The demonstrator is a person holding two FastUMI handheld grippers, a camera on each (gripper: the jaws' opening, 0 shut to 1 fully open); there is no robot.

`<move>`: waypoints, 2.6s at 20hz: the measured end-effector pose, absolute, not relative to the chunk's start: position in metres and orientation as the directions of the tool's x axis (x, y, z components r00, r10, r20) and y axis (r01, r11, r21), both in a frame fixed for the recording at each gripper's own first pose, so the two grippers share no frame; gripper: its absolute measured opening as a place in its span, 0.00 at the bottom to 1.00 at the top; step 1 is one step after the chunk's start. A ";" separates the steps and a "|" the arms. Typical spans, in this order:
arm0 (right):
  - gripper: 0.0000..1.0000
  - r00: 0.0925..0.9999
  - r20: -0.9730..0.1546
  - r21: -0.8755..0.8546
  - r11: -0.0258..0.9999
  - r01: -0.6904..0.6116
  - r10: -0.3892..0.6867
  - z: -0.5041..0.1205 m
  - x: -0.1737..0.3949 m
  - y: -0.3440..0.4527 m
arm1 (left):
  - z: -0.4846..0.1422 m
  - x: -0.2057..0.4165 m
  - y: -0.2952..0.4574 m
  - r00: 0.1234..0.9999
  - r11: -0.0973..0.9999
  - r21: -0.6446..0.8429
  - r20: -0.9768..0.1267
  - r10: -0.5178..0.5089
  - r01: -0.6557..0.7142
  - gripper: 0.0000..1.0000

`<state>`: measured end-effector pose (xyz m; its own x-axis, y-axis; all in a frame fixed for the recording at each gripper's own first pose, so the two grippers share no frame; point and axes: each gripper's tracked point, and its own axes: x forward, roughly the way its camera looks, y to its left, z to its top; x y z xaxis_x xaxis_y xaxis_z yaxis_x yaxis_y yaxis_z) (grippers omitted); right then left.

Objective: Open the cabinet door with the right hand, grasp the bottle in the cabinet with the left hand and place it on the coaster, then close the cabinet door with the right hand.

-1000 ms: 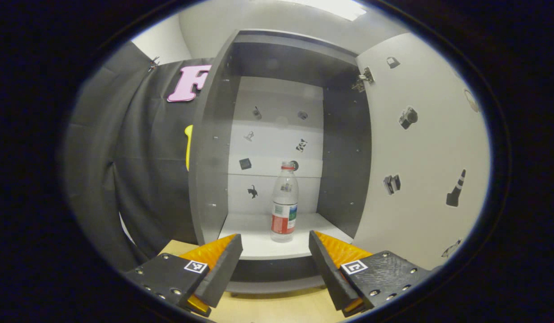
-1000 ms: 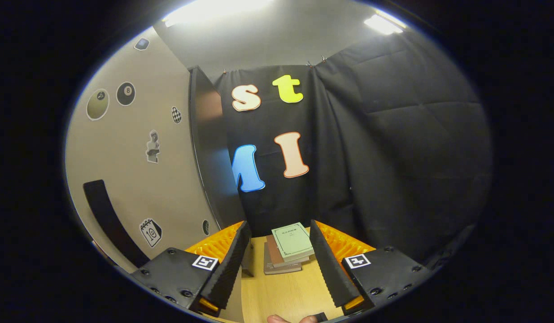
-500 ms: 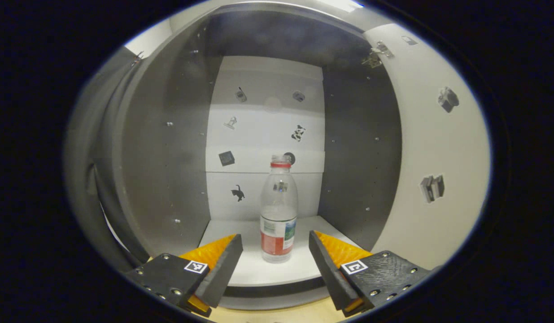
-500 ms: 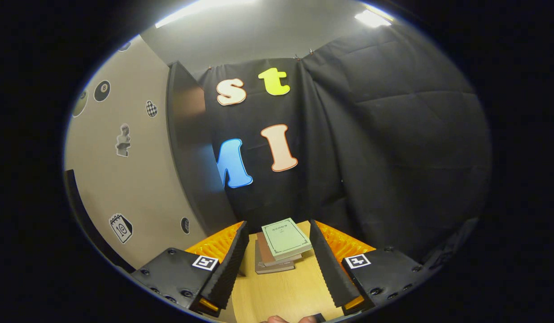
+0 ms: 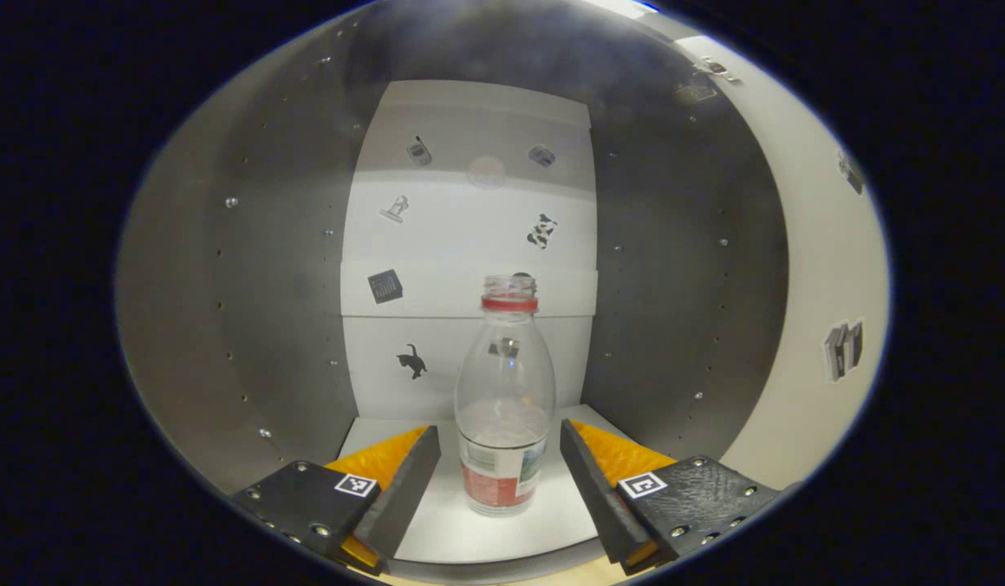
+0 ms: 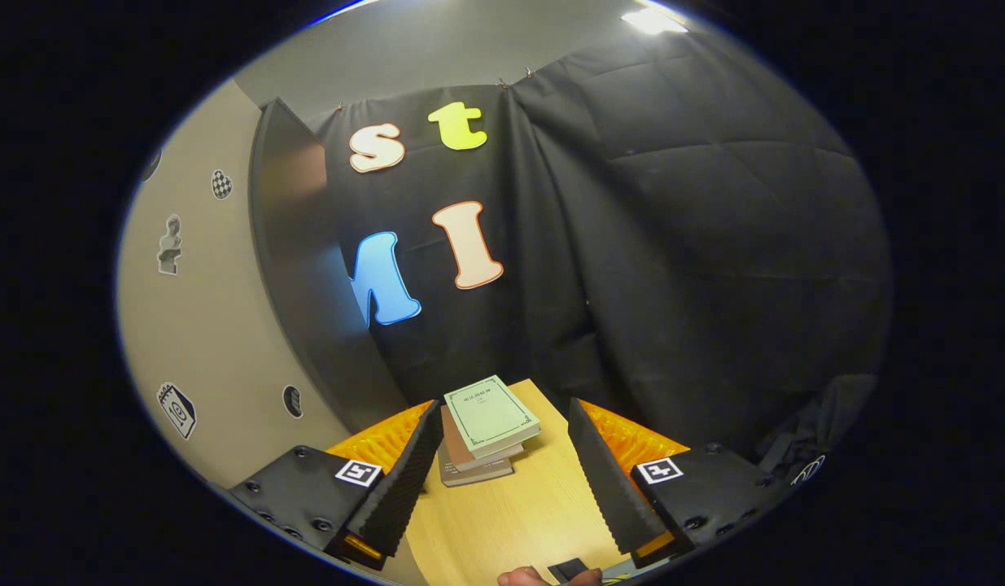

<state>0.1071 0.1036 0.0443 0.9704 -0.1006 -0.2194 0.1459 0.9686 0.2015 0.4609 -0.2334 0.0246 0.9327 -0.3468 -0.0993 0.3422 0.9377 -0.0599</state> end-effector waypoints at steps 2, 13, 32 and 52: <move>0.93 0.969 -0.218 0.189 0.968 0.163 -0.120 0.044 0.109 0.099 | 0.023 0.470 -0.233 0.932 0.937 -0.075 -0.101 -0.348 0.342 0.89; 0.98 0.971 -0.209 0.222 0.961 0.166 -0.120 0.045 0.114 0.103 | 0.019 0.492 -0.249 0.917 0.918 -0.100 -0.077 -0.391 0.384 0.90; 0.98 0.983 -0.180 0.215 0.975 0.062 -0.022 0.048 0.117 0.120 | 0.084 0.319 -0.213 0.872 0.874 0.058 0.064 -0.485 0.482 0.68; 0.98 0.987 -0.154 0.206 0.979 -0.010 0.043 0.057 0.109 0.143 | -0.128 0.153 0.059 0.996 0.999 0.028 -0.076 -0.036 0.039 0.71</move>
<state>0.1088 0.1434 0.0568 0.9871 0.0425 -0.1542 -0.0101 0.9786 0.2056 0.1533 0.0594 -0.1276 0.9965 -0.0364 -0.0757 0.0386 0.9989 0.0279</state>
